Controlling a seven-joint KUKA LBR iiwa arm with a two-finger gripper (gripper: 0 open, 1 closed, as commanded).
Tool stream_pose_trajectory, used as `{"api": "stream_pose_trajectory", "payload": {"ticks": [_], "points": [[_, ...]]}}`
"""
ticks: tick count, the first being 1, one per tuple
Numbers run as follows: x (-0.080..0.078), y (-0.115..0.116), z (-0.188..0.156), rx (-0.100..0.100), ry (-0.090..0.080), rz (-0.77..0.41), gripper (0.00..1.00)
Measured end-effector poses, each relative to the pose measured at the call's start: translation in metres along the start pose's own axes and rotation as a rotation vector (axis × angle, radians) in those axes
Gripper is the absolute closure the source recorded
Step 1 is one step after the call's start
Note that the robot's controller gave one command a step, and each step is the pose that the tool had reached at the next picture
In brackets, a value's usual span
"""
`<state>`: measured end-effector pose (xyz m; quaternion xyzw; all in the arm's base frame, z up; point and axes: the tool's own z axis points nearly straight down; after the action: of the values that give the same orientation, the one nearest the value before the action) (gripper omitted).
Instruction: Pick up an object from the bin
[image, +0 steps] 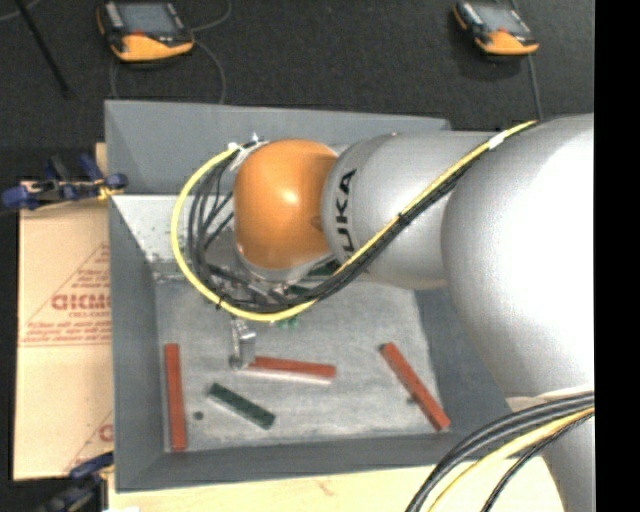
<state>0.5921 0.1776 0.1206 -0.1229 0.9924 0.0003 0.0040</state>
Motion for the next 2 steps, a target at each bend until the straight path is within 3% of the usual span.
{"api": "stream_pose_trajectory", "payload": {"ticks": [1, 2], "points": [[0.0675, -0.0458, 0.0499, 0.000, 0.014, -0.008, 0.00], [0.0637, -0.0429, 0.0469, -0.002, 0.006, -0.009, 1.00]]}}
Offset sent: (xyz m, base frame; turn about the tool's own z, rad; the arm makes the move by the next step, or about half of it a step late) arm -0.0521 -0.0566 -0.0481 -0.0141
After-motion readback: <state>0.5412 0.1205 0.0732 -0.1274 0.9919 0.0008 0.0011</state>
